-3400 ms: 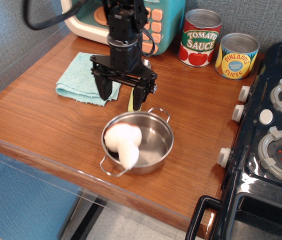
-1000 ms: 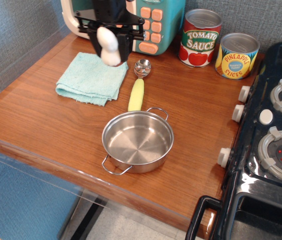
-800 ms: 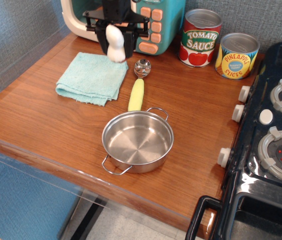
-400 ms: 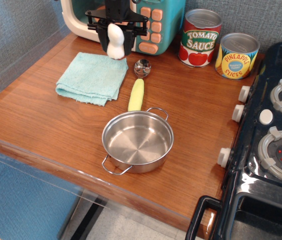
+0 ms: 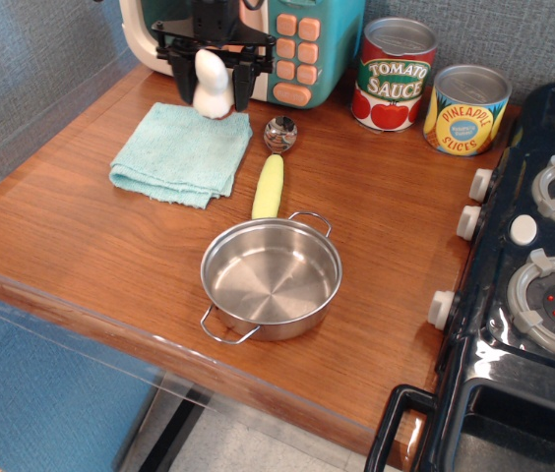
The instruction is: Put the mushroom on the blue cloth.
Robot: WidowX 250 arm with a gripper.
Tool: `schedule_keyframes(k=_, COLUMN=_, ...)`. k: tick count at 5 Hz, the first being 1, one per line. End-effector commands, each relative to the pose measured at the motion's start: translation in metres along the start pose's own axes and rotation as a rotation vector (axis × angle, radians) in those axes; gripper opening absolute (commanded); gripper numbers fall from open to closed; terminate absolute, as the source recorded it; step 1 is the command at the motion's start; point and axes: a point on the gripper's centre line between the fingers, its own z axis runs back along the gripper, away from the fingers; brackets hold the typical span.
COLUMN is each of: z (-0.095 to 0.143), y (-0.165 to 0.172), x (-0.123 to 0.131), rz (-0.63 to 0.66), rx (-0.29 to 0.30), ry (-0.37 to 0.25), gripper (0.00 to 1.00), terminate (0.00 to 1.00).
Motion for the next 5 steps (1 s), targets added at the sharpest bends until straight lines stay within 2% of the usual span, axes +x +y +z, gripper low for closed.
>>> schedule_keyframes(k=1, z=0.032, y=0.022, x=-0.002, rz=0.018, rx=0.015, ry=-0.062, gripper=1.00, terminate=0.00)
schedule_keyframes(k=4, z=0.045, y=0.022, x=-0.009, rz=-0.010, rx=0.047, ry=-0.054, gripper=1.00, terminate=0.00)
schedule_keyframes(k=5, z=0.045, y=0.022, x=-0.009, rz=-0.010, rx=0.047, ry=-0.054, gripper=1.00, terminate=1.00)
